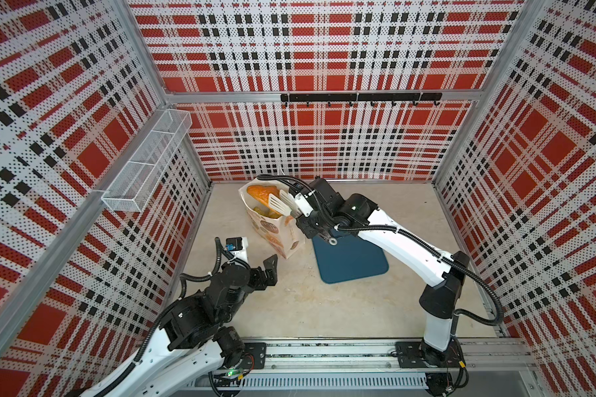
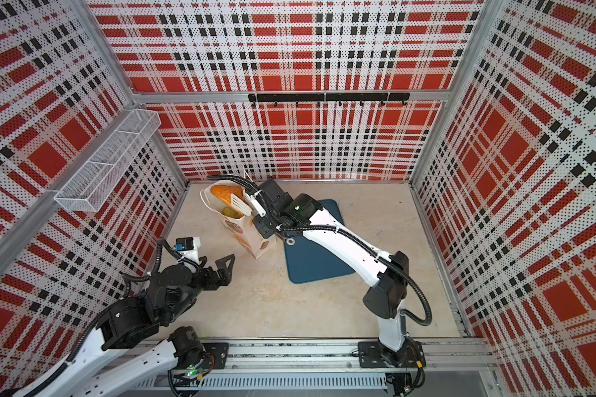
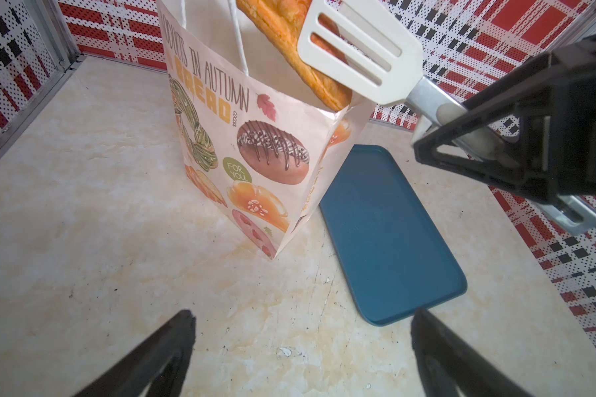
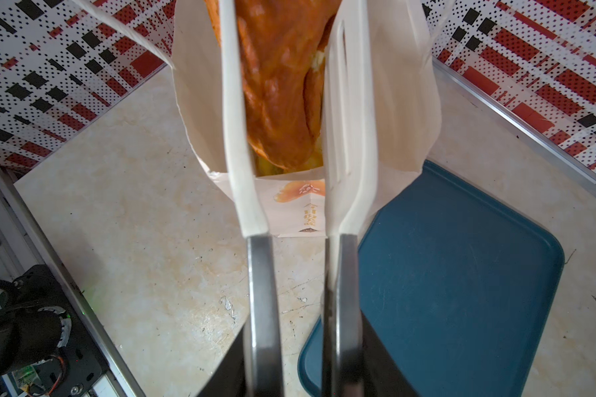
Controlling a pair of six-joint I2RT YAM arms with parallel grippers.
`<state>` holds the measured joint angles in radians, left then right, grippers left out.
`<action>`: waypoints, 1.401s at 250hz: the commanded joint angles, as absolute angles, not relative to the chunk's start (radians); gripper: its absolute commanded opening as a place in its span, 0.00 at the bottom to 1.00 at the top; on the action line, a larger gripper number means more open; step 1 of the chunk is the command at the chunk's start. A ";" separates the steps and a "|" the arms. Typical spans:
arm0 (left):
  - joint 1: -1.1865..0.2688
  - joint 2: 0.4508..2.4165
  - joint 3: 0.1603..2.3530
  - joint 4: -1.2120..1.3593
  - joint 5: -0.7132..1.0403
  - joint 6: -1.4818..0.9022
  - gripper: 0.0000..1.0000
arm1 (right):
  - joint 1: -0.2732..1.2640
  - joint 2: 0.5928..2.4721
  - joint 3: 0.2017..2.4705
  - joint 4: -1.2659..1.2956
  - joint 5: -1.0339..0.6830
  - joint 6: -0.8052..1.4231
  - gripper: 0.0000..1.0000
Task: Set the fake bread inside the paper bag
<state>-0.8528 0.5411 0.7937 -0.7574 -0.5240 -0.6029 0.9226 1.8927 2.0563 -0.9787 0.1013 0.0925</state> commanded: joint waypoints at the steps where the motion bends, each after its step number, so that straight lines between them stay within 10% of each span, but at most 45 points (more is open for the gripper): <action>1: -0.845 0.547 0.813 -0.770 -0.531 -0.595 0.99 | 0.927 1.897 2.120 -0.944 0.120 0.071 0.40; 133: -0.842 0.542 0.790 -0.759 -0.511 -0.606 0.99 | 0.926 1.977 2.236 -1.009 0.130 0.044 0.44; 232: -0.838 0.535 0.787 -0.774 -0.518 -0.615 0.99 | 0.926 1.914 2.215 -1.002 0.178 0.043 0.67; 350: -0.835 0.533 0.779 -0.796 -0.540 -0.640 0.99 | 0.851 1.641 1.869 -0.918 0.306 0.049 0.67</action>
